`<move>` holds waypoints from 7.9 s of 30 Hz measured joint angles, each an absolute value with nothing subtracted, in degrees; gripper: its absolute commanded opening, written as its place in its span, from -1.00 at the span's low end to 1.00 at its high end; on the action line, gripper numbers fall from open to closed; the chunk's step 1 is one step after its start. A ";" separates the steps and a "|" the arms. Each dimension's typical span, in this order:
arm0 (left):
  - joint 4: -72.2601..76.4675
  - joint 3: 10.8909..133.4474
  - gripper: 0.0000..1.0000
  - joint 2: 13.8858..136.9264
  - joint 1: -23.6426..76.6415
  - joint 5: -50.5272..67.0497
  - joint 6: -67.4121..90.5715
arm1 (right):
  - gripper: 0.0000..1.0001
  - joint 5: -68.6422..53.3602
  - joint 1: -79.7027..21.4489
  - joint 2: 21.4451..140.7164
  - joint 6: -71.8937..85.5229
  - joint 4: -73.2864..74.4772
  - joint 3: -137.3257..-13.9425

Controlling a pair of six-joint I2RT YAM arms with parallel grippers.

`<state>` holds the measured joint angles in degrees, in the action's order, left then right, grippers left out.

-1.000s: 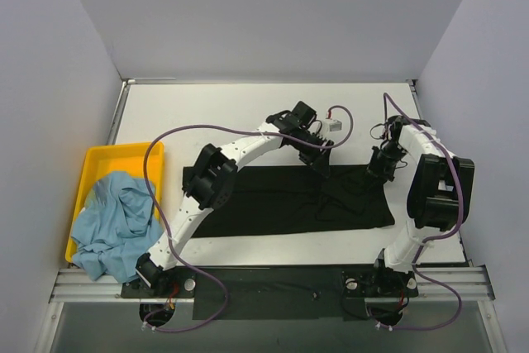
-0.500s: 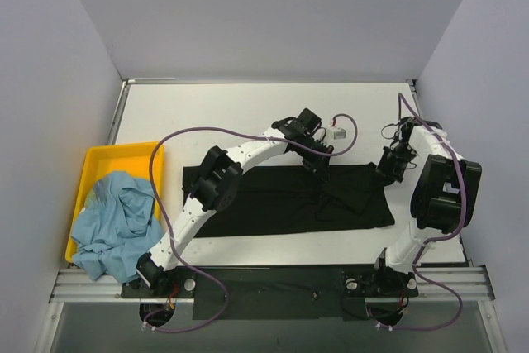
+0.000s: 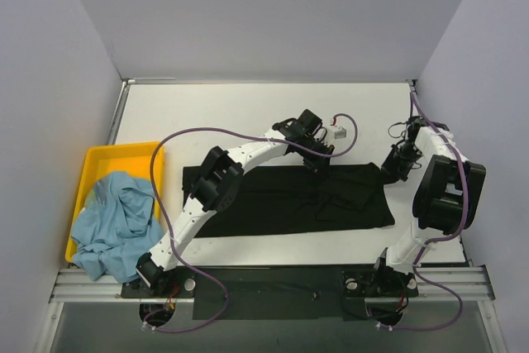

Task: Fold and stack the t-shirts
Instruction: Fold the other side of the tshirt into a rectangle, then rotate the tshirt 80 degrees

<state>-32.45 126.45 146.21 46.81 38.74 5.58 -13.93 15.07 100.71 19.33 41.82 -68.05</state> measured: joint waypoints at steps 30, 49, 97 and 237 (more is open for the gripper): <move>-48.34 128.16 0.02 139.20 42.44 30.89 -9.34 | -0.31 -14.31 11.33 107.72 17.04 39.83 -82.13; -48.21 88.71 -0.31 120.09 22.68 20.43 -15.16 | -1.00 -13.91 12.51 117.99 15.90 40.05 -85.78; -51.64 91.29 -0.06 115.15 17.52 20.73 -17.21 | -1.00 -13.39 -4.82 100.05 26.94 36.93 -57.63; -46.81 87.64 -0.41 109.32 10.02 36.67 -15.77 | -1.00 -19.92 11.53 118.69 30.50 37.74 -81.56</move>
<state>-46.81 87.64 109.32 10.02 36.67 -15.77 -19.92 11.53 118.69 30.50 37.74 -81.56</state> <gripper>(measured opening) 0.291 0.001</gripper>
